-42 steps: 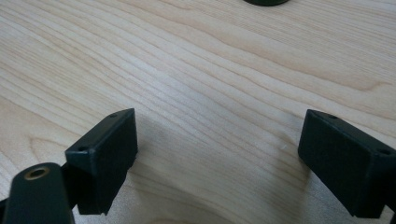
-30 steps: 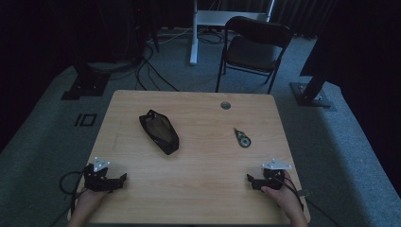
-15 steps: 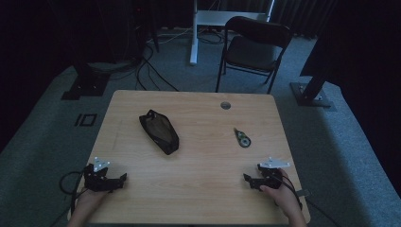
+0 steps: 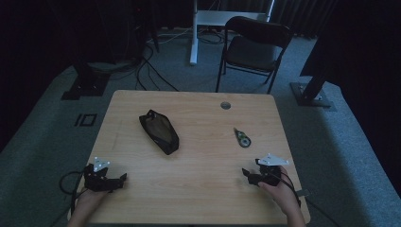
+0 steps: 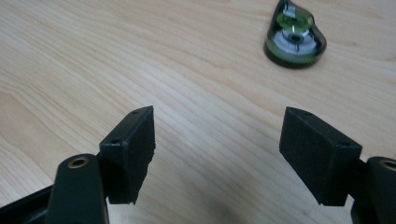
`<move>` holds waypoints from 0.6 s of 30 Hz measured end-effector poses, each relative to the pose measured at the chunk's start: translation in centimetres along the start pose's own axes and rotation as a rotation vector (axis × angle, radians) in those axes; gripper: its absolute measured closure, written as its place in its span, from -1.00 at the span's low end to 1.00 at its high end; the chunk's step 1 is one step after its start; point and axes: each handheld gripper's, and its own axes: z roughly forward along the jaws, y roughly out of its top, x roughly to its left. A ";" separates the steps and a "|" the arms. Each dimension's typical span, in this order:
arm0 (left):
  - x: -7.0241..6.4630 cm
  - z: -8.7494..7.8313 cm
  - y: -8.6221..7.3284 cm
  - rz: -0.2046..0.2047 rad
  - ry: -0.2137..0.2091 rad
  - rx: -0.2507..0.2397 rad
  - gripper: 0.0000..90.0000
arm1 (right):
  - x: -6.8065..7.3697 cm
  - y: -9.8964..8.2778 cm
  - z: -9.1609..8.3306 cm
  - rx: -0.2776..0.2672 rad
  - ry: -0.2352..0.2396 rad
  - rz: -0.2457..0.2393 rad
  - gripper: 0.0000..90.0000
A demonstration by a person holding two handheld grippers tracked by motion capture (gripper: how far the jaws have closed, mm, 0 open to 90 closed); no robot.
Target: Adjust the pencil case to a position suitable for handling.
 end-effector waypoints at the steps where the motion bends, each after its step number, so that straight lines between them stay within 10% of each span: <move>1: 0.0 0.0 0.0 0.000 0.000 0.000 -1.00 | 0.1 0.1 0.0 -0.002 0.002 -0.001 -0.42; 18: 0.0 0.0 0.0 0.001 0.000 0.001 -1.00 | 2.0 2.6 1.1 -0.049 0.047 -0.016 -0.40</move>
